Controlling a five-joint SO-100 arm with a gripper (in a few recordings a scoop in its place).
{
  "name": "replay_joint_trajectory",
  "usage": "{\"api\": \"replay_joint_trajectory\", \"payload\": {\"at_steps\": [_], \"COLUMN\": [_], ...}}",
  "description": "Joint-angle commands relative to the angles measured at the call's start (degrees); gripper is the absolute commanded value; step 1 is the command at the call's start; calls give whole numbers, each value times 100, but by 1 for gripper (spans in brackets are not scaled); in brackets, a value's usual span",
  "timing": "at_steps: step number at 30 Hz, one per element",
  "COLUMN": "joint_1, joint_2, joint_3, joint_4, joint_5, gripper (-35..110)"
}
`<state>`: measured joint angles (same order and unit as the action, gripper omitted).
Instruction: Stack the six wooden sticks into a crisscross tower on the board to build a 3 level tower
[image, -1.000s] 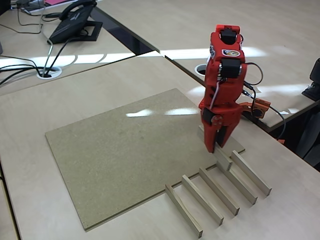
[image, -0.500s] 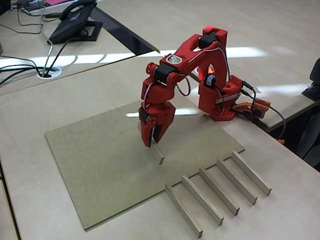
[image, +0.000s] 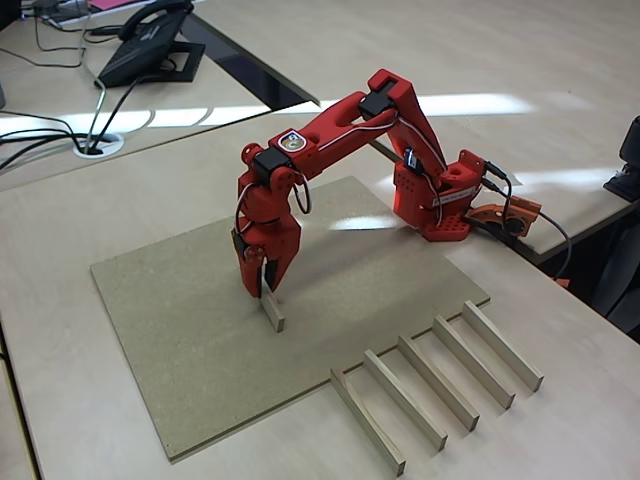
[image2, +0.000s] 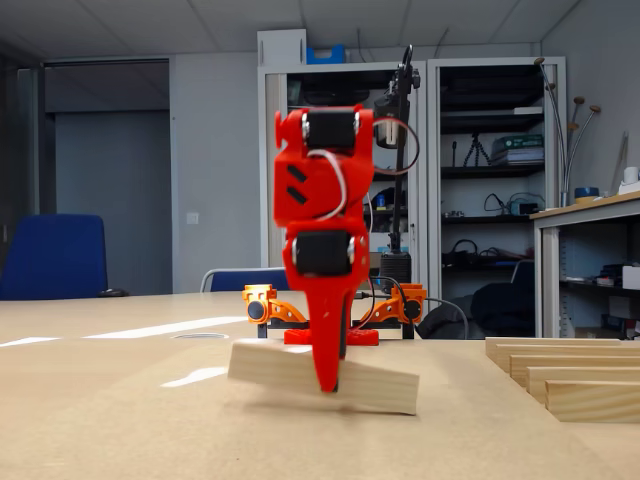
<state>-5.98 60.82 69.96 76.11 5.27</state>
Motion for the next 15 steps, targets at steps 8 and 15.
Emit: {"api": "replay_joint_trajectory", "payload": {"at_steps": [8,15], "joint_1": [26,-26], "joint_2": [-264,-272], "joint_3": [-536,-519], "joint_4": [220,281], "joint_5": [79,114], "gripper": [5,17]}}
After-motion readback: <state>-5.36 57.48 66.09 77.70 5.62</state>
